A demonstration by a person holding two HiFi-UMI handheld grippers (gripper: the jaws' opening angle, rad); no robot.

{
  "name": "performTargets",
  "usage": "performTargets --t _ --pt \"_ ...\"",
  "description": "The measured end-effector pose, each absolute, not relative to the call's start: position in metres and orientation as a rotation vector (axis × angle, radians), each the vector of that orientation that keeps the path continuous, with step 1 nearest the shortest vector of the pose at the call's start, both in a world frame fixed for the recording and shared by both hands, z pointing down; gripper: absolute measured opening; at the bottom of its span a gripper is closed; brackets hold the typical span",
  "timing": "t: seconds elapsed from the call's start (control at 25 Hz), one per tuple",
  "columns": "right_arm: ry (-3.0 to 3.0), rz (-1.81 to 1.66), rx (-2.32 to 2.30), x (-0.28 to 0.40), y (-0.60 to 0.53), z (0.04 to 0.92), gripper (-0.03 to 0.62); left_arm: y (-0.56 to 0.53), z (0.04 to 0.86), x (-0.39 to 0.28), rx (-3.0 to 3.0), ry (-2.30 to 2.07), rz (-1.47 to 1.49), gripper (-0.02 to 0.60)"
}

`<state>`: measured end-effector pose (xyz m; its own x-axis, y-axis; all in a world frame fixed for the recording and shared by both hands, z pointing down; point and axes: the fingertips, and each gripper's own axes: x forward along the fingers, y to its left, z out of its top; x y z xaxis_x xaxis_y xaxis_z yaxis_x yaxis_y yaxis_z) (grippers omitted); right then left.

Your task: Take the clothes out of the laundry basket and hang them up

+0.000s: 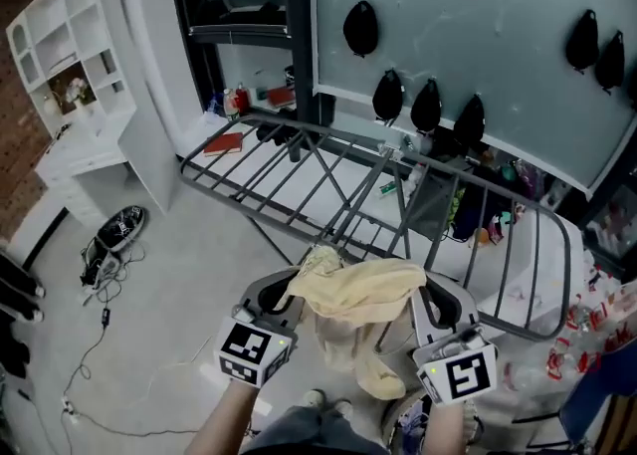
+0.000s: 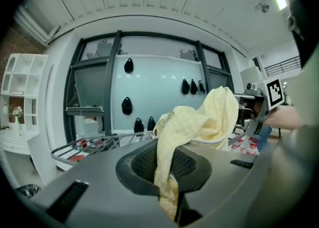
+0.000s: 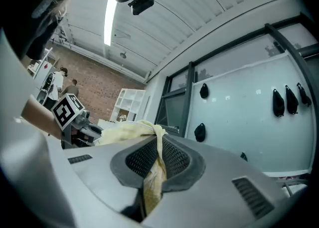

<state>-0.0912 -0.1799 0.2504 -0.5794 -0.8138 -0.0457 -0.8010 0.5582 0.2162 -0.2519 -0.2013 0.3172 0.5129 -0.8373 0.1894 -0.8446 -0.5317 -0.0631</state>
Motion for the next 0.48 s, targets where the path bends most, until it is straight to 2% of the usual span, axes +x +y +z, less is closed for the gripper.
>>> performTargets --t 0.48 --pt "-2.748 -0.283 1.242 -0.145 -0.229 0.268 0.021 -0.242 0.311 -0.305 2.568 -1.696 0.255 0.043"
